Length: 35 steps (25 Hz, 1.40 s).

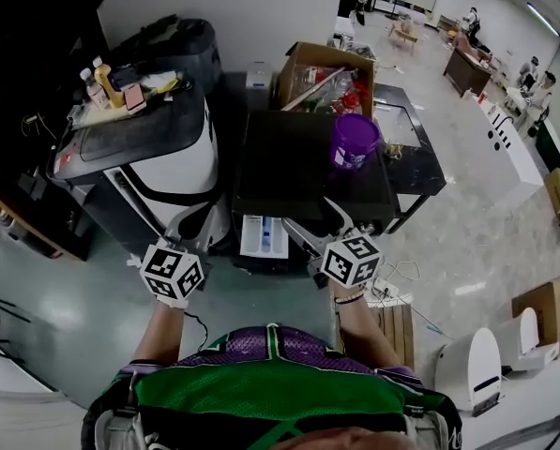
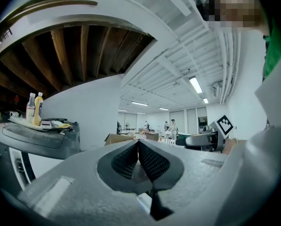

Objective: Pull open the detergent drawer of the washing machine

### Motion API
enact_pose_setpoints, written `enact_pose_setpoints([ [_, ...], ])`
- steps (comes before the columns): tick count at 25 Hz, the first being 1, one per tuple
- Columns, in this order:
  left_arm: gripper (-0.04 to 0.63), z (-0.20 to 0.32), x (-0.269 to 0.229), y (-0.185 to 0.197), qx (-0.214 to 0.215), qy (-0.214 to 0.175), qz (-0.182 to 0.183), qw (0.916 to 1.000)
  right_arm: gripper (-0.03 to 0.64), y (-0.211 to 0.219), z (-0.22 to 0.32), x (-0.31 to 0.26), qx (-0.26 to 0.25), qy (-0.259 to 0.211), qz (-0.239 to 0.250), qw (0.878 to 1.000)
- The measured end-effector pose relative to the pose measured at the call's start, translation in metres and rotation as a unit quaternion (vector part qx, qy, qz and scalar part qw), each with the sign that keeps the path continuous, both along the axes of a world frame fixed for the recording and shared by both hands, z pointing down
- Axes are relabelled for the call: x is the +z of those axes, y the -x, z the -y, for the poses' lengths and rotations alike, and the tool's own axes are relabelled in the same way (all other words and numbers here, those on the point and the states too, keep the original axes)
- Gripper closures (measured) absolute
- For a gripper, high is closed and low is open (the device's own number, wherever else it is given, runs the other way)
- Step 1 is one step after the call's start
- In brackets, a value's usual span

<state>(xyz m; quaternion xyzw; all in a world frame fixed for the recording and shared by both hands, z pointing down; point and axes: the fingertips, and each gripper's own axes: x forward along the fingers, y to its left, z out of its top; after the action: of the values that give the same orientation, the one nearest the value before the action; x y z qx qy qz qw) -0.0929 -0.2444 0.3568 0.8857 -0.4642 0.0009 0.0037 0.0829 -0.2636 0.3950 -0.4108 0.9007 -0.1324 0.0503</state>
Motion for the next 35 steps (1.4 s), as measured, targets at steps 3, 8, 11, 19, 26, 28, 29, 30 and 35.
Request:
enact_pose_setpoints([
  [3, 0.577, 0.001, -0.006, -0.004, 0.0, -0.006, -0.004, 1.0, 0.178, 0.003, -0.006, -0.026, -0.002, -0.036, -0.018, 0.999],
  [8, 0.577, 0.002, -0.01, -0.006, -0.001, -0.009, -0.017, 0.9998, 0.262, 0.007, -0.007, -0.039, -0.007, -0.049, -0.055, 0.997],
  [11, 0.577, 0.002, -0.011, -0.007, -0.003, -0.01, -0.023, 0.9997, 0.386, 0.008, -0.007, -0.042, -0.013, -0.052, -0.053, 0.997],
  [19, 0.577, 0.001, -0.014, -0.011, -0.003, -0.013, -0.025, 0.9996, 0.467, 0.009, -0.006, -0.043, -0.009, -0.06, -0.06, 0.996],
  [26, 0.577, -0.003, -0.017, -0.012, -0.006, -0.016, -0.024, 0.9996, 0.525, 0.004, -0.001, -0.05, 0.009, -0.073, -0.063, 0.995],
  [28, 0.577, -0.003, -0.017, -0.011, -0.007, -0.015, -0.024, 0.9996, 0.538, 0.005, -0.001, -0.053, 0.012, -0.08, -0.066, 0.995],
  [29, 0.577, -0.003, -0.017, -0.01, -0.008, -0.015, -0.024, 0.9996, 0.547, 0.005, -0.001, -0.054, 0.014, -0.084, -0.068, 0.994],
  [30, 0.577, -0.003, -0.017, -0.01, -0.009, -0.014, -0.025, 0.9995, 0.561, 0.006, -0.002, -0.055, 0.015, -0.088, -0.068, 0.994],
  [35, 0.577, -0.001, -0.015, -0.006, -0.014, -0.013, -0.027, 0.9995, 0.601, 0.008, -0.001, -0.058, 0.02, -0.103, -0.066, 0.992],
])
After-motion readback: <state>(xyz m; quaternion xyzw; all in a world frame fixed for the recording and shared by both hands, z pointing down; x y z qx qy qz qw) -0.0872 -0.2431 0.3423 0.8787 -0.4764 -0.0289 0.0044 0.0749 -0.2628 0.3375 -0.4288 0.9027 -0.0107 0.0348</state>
